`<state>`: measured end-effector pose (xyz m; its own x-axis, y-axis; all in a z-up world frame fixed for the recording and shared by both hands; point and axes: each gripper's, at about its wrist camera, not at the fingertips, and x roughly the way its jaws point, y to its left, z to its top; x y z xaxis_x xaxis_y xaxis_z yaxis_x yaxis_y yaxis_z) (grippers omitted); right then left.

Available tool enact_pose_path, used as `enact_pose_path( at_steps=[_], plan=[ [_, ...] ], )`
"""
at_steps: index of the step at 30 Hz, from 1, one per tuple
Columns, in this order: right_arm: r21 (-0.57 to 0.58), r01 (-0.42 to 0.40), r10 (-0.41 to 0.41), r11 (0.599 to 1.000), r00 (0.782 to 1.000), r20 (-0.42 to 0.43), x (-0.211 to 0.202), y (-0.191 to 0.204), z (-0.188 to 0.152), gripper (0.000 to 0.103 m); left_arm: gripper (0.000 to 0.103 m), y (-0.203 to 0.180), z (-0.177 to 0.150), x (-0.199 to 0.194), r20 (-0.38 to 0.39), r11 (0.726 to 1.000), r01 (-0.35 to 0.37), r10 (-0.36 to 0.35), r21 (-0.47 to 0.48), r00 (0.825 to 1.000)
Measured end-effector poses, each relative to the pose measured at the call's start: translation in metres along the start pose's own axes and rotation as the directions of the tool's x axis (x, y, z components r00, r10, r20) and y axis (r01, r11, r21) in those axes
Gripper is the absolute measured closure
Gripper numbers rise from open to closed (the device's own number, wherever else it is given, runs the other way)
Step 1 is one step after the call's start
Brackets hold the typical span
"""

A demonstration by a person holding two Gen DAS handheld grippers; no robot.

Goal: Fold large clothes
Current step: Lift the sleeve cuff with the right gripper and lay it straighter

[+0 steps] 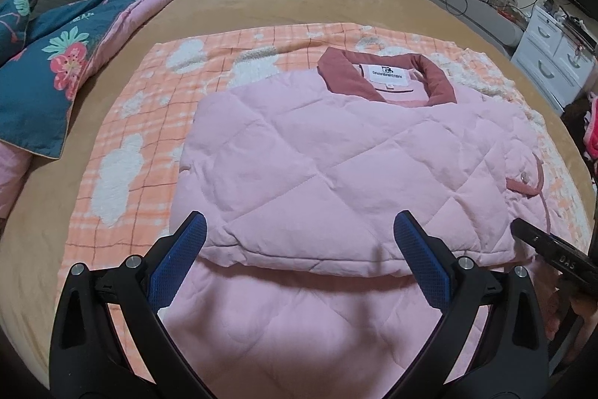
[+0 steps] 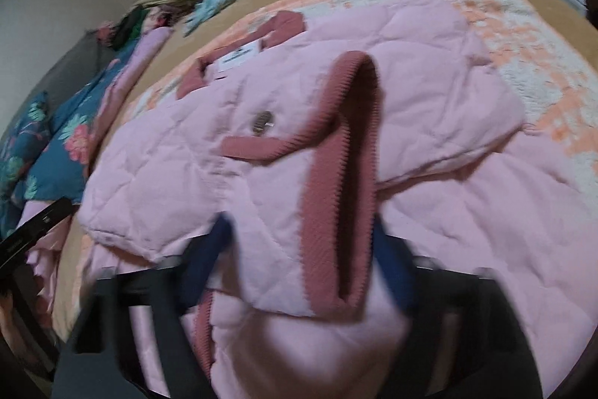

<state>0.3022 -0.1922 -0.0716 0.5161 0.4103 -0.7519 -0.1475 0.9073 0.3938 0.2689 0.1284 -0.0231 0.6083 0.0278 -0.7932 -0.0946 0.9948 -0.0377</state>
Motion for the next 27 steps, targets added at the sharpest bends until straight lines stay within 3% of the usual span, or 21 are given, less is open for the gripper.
enact_pose_path(
  at_steps=[2,5,10,14,20,27],
  plan=[
    [-0.021,-0.035,0.036,0.999,0.999,0.015,-0.004,0.005,0.0,0.08,0.009,-0.001,0.001,0.001,-0.002,1.0,-0.002,0.002,-0.002,1.0],
    [-0.147,-0.024,0.035,0.989,0.997,0.075,-0.024,0.033,0.004,0.086,0.009,-0.001,0.003,0.002,-0.001,1.0,0.001,-0.001,-0.016,1.0],
    [-0.34,-0.017,0.105,0.94,0.965,0.24,-0.084,0.076,0.039,0.087,0.009,-0.001,0.014,-0.003,0.017,0.999,0.014,-0.014,-0.032,1.0],
    [-0.427,0.039,0.104,0.903,0.946,0.306,-0.106,0.093,0.075,0.087,0.009,-0.003,0.026,-0.011,0.045,0.999,0.024,-0.022,-0.031,0.999],
    [-0.453,0.109,0.04,0.885,0.951,0.308,-0.092,0.087,0.099,0.087,0.009,-0.008,0.042,-0.021,0.087,0.999,0.037,-0.034,-0.029,0.996],
    [-0.371,0.117,-0.024,0.921,0.969,0.246,-0.049,0.061,0.097,0.087,0.009,-0.012,0.051,-0.017,0.101,1.0,0.023,-0.021,-0.016,0.995]
  ],
)
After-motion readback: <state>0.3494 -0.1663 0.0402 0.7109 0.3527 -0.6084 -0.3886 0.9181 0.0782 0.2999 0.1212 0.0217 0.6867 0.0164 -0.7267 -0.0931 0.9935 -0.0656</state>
